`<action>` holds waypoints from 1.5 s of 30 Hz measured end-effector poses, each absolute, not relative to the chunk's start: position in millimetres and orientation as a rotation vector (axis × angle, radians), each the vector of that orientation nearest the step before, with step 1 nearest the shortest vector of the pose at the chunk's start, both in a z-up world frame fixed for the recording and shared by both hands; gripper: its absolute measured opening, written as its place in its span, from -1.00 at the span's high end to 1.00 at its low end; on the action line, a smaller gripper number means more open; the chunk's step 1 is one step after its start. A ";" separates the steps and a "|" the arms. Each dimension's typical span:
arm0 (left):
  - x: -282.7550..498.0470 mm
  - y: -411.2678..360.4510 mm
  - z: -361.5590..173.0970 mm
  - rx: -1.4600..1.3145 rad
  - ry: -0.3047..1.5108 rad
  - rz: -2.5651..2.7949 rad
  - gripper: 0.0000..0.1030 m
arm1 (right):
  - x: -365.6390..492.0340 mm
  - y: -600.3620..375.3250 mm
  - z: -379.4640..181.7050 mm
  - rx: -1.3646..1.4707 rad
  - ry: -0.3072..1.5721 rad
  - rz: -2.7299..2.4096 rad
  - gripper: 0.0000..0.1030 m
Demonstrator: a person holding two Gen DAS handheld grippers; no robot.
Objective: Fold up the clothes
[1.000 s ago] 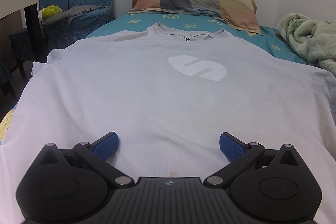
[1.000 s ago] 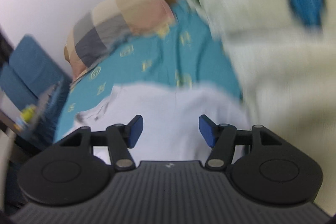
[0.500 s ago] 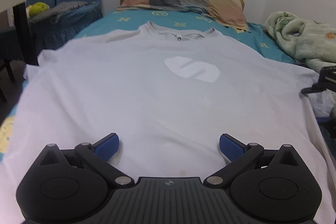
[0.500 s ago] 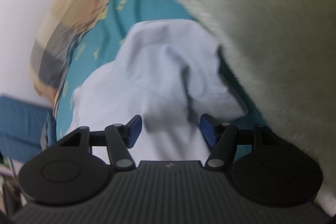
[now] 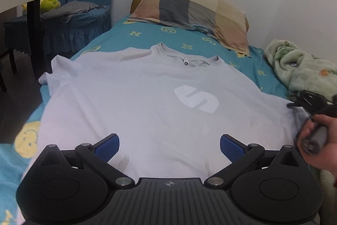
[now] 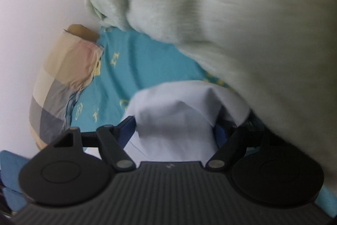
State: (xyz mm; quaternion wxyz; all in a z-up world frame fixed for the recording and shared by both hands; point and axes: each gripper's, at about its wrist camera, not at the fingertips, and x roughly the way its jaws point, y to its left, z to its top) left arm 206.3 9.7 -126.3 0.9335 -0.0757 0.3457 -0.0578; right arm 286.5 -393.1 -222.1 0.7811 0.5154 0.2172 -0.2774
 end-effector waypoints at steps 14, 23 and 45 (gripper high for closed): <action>197.0 75.2 -68.7 -0.221 0.571 -0.071 -0.98 | 291.4 -243.7 -121.0 0.065 0.344 -0.349 0.79; 202.2 111.3 -72.8 -0.341 0.574 -0.052 -0.98 | 299.6 -117.8 -184.8 -0.180 0.607 0.043 0.72; 208.8 46.6 -105.9 -0.269 0.588 -0.320 -0.95 | 132.3 -197.1 -84.4 0.170 0.701 0.059 -0.54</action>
